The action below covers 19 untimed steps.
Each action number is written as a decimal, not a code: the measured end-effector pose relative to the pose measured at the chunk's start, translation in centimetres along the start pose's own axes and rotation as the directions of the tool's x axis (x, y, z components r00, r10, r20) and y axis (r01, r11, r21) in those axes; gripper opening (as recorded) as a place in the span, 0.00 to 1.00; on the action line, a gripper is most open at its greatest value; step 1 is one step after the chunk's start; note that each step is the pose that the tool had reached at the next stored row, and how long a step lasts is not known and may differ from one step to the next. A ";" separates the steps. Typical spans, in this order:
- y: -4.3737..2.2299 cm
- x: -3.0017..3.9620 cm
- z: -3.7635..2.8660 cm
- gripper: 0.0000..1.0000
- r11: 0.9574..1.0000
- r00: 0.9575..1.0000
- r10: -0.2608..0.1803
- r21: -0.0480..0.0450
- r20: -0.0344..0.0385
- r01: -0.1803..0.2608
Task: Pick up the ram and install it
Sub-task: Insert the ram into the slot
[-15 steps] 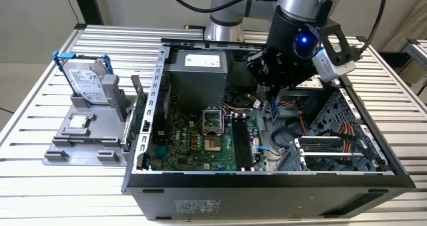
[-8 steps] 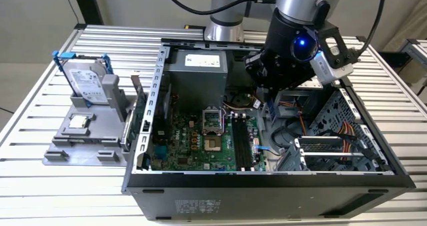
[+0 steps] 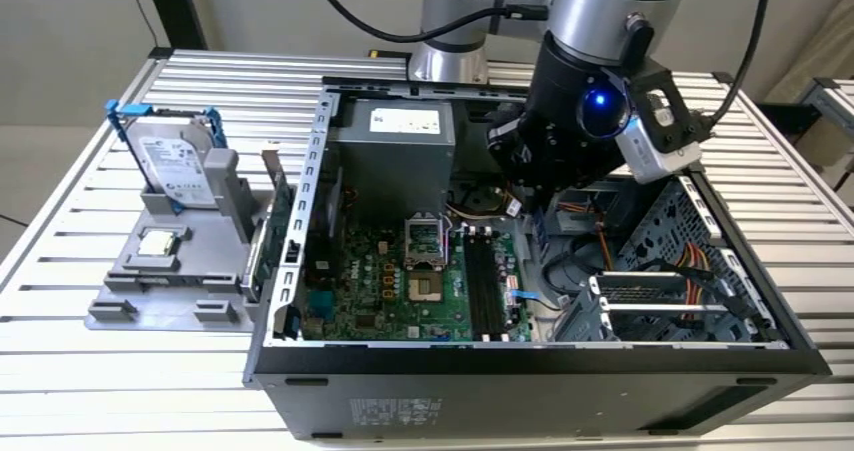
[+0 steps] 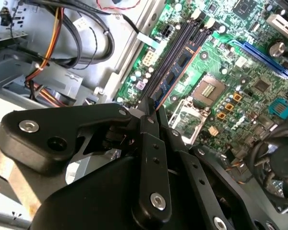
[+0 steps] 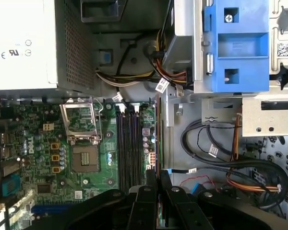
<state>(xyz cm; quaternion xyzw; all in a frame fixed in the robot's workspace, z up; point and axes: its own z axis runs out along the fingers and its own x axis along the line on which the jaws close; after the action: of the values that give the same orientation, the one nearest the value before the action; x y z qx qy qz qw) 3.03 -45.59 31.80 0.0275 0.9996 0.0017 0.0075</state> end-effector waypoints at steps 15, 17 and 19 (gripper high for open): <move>-0.04 0.18 2.70 0.00 1.000 1.000 0.000 0.000 0.000 0.000; -0.05 0.22 2.82 0.00 1.000 1.000 0.000 0.000 0.000 0.000; -0.07 0.26 2.95 0.00 1.000 1.000 0.000 0.000 0.000 0.000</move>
<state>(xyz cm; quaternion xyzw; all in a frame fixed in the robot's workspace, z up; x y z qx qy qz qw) 2.81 -45.63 28.85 0.0275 0.9996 0.0017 0.0075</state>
